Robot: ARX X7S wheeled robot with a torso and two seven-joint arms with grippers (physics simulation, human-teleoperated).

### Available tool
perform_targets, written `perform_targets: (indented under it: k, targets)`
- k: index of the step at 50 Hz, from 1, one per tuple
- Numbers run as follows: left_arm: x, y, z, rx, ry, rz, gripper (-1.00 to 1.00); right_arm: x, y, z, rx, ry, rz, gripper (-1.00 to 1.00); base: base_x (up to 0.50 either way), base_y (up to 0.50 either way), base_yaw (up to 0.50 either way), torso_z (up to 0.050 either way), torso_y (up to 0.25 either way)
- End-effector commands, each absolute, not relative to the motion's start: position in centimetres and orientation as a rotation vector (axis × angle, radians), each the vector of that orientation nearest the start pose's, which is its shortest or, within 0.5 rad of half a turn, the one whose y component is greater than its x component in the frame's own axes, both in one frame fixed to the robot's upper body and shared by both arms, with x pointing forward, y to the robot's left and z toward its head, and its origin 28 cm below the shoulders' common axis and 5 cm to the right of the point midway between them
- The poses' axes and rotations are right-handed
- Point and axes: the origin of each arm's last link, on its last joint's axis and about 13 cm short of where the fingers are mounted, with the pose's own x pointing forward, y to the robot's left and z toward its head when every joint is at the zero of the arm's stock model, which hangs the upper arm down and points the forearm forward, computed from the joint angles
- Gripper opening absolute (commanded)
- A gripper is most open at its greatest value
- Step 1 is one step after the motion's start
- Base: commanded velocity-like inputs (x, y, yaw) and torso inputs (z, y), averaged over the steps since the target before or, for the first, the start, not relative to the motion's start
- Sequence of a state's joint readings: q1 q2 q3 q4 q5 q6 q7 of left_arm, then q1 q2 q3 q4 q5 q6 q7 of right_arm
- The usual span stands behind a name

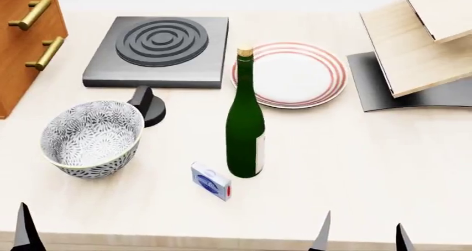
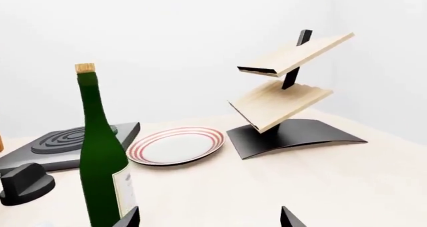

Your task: Pick up the akita bowl and put it on the plate.

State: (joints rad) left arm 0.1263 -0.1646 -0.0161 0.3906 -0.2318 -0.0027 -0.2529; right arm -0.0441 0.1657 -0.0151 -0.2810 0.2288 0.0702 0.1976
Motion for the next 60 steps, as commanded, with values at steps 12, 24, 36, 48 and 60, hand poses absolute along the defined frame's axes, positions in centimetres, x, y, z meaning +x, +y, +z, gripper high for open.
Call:
perform_targets:
  k: [12,24,36,48,60]
  targets:
    - [18.47,23.55,7.36,-0.105,-0.248,0.204,1.0,20.32,-12.25,6.0,0.081,-0.144,-0.13,1.0,0.0,-0.14,0.0,0.0,0.0]
    - [18.43,23.53,7.4,-0.112,-0.249,0.204,1.0,20.35,-12.24,5.91,0.083,-0.139,-0.126,1.0,0.0,-0.14,0.0,0.0,0.0]
    - [18.49,23.52,7.23,-0.112,-0.245,0.203,1.0,20.33,-12.09,5.78,0.074,-0.137,-0.12,1.0,0.0,-0.14,0.0,0.0,0.0]
    - [18.49,23.51,7.19,-0.112,-0.247,0.202,1.0,20.07,-11.74,5.75,0.047,-0.157,-0.123,1.0,0.0,-0.04,0.0,0.0,0.0]
    - [18.5,23.41,7.07,-0.112,-0.245,0.199,1.0,20.05,-11.47,5.46,0.029,-0.158,-0.105,1.0,0.12,0.0,0.0,0.0,0.0]
